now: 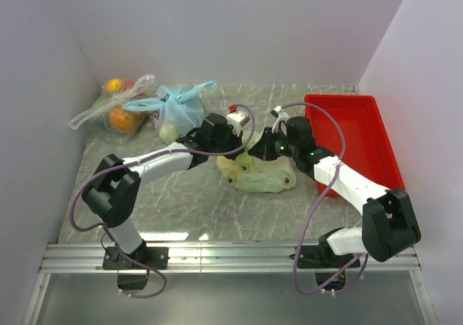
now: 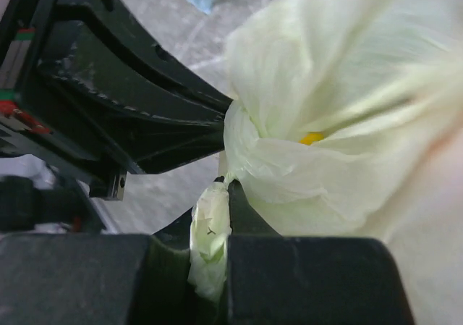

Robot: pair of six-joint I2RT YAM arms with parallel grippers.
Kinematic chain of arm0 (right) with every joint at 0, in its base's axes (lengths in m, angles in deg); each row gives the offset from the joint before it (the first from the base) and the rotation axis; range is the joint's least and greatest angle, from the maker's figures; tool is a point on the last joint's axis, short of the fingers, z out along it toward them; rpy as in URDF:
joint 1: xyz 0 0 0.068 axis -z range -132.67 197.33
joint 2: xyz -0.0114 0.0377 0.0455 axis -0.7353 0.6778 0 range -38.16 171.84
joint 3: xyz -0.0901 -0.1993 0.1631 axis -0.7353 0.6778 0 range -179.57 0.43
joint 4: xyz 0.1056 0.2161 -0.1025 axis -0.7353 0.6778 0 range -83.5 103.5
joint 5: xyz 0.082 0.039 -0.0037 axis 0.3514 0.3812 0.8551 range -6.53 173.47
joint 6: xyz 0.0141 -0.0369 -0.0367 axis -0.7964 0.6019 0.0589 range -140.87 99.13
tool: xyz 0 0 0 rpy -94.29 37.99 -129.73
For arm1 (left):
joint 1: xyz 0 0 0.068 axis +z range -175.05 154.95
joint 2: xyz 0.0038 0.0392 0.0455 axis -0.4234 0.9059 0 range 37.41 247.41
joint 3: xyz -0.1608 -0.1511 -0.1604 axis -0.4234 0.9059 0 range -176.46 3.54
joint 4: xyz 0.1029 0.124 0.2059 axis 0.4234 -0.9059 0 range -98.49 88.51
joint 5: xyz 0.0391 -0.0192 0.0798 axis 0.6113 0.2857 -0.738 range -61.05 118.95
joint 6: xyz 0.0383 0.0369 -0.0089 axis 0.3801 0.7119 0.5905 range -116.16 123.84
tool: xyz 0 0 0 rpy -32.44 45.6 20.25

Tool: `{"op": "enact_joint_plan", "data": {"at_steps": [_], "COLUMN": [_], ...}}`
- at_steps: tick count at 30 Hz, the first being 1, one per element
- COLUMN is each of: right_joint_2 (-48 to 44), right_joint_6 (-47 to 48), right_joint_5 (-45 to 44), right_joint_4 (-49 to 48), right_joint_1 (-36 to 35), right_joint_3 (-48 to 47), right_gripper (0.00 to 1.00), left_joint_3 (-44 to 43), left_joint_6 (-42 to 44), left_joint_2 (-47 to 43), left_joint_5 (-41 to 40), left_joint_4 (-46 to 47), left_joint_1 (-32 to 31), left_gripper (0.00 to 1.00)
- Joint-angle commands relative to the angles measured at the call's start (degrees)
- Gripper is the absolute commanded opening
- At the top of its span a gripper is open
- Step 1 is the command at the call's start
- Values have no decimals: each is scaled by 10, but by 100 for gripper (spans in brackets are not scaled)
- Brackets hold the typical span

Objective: Place the fake fruits into the plastic bag and tie a complex knot

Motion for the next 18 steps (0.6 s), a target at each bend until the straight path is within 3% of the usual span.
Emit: {"op": "enact_joint_plan", "data": {"at_steps": [1,6,11,18], "right_joint_2": [-44,-33,-36,-42], "right_joint_6": [-114,-241,-276,-294], "right_joint_5": [57,16,-45,-98], "right_joint_4": [-70,-90,-70,-87], "right_joint_1": [11,14,8,7], "right_joint_3": [-5,9,17,19], "right_gripper": [0,0,0,0], "left_joint_3": [38,62,63,81], "left_joint_6": [67,70,26,-83], "left_joint_2": [-22,-103,-148,-84], "left_joint_5": [-18,129,161,174], "left_joint_4": [-46,-65,-113,-119], "left_joint_1": [60,87,80,16], "left_gripper": [0,0,0,0]}}
